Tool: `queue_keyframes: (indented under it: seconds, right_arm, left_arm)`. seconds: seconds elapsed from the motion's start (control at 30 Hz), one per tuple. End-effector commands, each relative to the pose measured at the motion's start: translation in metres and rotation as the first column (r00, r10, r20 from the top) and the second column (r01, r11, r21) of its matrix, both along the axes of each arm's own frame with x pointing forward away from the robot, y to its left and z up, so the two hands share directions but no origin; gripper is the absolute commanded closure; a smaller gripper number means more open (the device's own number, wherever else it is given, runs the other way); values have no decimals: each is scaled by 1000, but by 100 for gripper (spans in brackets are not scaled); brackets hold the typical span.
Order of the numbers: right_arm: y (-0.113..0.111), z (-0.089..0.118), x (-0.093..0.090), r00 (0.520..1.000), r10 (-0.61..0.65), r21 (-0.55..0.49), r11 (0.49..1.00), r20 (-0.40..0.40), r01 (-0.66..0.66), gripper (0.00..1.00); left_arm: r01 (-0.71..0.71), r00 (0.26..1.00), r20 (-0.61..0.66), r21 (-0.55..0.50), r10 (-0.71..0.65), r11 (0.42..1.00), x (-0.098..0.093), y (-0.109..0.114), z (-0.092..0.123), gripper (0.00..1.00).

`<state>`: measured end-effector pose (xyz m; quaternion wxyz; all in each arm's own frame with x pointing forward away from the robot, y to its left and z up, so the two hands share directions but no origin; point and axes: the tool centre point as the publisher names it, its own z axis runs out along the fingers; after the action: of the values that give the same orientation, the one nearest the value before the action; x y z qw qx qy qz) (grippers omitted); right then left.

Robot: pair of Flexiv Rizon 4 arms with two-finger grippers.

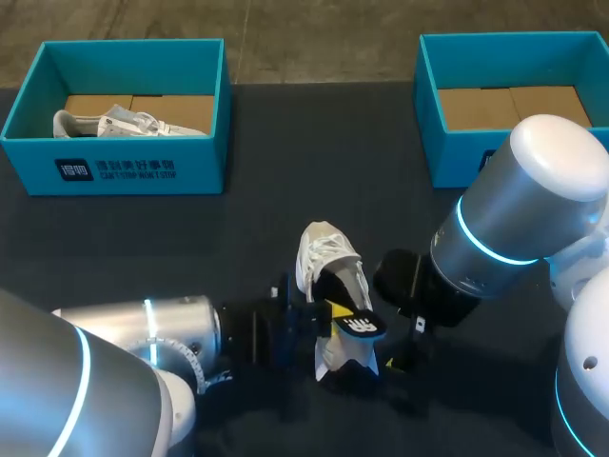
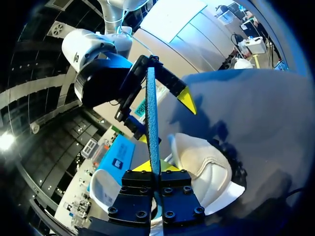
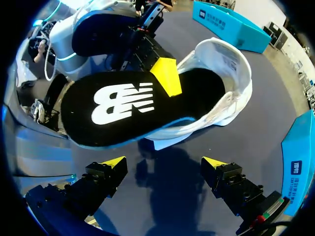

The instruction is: Take the shoe out of the shoebox, open the shoe tongue, remove and reinsert the insole, then place the shoe into the shoebox

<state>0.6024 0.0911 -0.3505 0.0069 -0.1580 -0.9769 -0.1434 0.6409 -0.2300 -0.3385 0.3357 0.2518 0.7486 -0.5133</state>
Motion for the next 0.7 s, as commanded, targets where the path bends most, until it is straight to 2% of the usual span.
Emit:
queue_keyframes:
  seconds: [0.03,0.37,0.57,0.7]
  right_arm:
    - [-1,0,-1,1000,0,3,1000,0,0,0]
    - [-1,0,-1,1000,0,3,1000,0,0,0]
    - [-1,0,-1,1000,0,3,1000,0,0,0]
    - [-1,0,-1,1000,0,3,1000,0,0,0]
  left_arm:
    - [1,1000,-10,15,-1,1000,10,-7,-3,100]
    - [-18,999,-32,30,19,999,25,-3,-12,100]
    - [-5,999,-47,18,6,1000,17,-2,-8,100]
    - [3,999,-45,13,-2,1000,11,-2,-5,88]
